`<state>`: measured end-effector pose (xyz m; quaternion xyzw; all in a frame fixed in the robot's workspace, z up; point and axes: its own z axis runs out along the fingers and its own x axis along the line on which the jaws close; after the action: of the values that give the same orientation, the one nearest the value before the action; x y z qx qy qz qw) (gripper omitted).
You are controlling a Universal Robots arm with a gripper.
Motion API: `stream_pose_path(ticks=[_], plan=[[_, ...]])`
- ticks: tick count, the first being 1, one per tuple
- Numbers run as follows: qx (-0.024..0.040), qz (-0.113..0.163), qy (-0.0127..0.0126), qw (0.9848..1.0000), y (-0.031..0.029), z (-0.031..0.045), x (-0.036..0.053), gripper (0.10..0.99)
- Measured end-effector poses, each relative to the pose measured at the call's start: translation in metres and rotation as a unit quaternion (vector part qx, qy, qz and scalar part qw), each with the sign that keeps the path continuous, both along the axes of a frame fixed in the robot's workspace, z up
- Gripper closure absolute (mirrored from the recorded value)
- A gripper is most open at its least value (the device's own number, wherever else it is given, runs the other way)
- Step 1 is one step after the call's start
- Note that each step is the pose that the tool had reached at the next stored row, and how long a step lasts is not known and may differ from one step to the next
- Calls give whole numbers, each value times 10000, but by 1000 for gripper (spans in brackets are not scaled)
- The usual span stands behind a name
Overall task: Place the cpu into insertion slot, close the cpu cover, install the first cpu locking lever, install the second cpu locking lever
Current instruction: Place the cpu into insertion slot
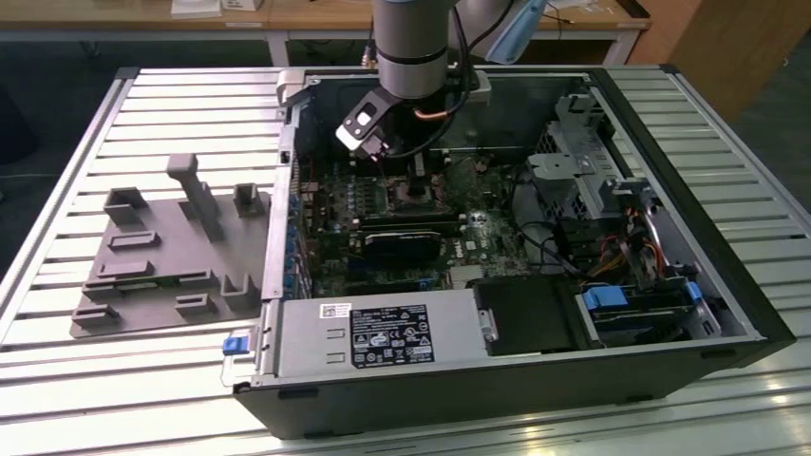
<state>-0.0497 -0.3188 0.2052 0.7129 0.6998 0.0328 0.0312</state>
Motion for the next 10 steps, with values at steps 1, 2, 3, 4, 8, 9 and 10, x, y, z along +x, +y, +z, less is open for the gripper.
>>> stream_pose_path(ticks=[1, 2, 3, 4, 8, 9, 10], plan=[[0, 0, 0, 10000, 0, 0, 0, 843], [0, 0, 0, 10000, 0, 1, 0, 843], [0, 0, 0, 10000, 0, 2, 0, 902], [0, 0, 0, 10000, 0, 3, 0, 961], [0, 0, 0, 10000, 0, 5, 0, 984], [0, 0, 0, 10000, 0, 6, 0, 984], [0, 0, 0, 10000, 0, 7, 0, 984]])
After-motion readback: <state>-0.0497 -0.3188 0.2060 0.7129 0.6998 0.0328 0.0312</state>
